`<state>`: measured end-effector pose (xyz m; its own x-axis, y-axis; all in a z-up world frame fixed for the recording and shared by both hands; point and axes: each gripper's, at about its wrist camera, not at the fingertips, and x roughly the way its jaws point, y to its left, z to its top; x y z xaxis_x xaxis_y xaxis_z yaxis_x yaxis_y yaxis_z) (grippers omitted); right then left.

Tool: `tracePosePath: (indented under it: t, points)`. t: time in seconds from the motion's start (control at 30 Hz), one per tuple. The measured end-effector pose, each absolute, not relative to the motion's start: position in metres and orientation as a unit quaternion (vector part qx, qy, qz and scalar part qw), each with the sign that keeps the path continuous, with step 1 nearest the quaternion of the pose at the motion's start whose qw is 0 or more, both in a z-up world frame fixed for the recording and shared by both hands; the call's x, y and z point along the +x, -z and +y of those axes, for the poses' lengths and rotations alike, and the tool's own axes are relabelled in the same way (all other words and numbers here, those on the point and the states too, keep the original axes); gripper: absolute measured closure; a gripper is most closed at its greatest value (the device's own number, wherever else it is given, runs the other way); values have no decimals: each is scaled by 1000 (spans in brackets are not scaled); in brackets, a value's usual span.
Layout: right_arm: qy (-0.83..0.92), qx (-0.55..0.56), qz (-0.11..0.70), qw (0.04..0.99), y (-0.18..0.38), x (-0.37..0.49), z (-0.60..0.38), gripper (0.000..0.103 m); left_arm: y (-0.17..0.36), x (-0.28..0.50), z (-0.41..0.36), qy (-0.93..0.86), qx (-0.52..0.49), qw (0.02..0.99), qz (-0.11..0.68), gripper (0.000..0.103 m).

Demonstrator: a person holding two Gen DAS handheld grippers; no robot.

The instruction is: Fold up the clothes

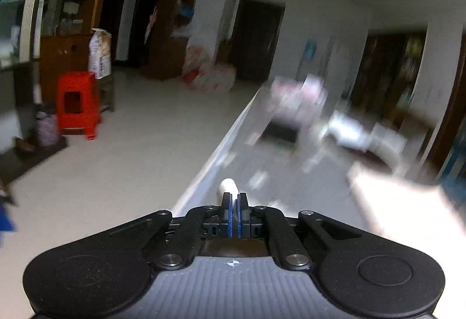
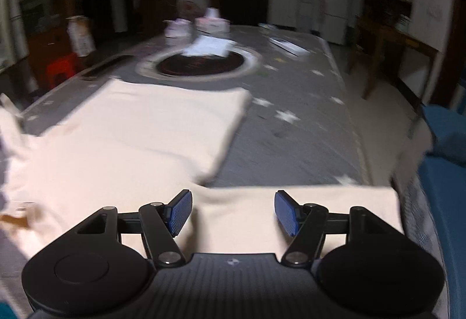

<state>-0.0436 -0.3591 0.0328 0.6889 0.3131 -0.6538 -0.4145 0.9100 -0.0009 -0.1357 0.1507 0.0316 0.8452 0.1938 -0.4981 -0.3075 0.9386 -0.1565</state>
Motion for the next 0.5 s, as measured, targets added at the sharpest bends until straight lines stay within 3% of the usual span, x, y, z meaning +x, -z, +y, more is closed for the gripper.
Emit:
tracePosePath:
  t: [0.17, 0.27, 0.37, 0.4, 0.43, 0.5]
  points:
    - [-292, -89, 332, 892, -47, -57, -317, 39, -12, -136, 156, -182, -63, 934, 301, 100]
    - [-360, -102, 333, 866, -47, -67, -283, 40, -19, -132, 163, -172, -101, 935, 294, 98]
    - [-408, -116, 338, 840, -41, -77, -253, 41, -24, -121, 156, -146, -98, 941, 290, 82]
    - [-421, -121, 339, 832, -39, -81, -244, 41, -25, -118, 153, -137, -96, 942, 290, 66]
    - [-430, -126, 341, 826, -37, -85, -237, 42, -25, -114, 150, -129, -92, 944, 291, 57]
    - [-446, -135, 344, 815, -33, -92, -224, 43, -20, -105, 145, -124, -79, 943, 299, 58]
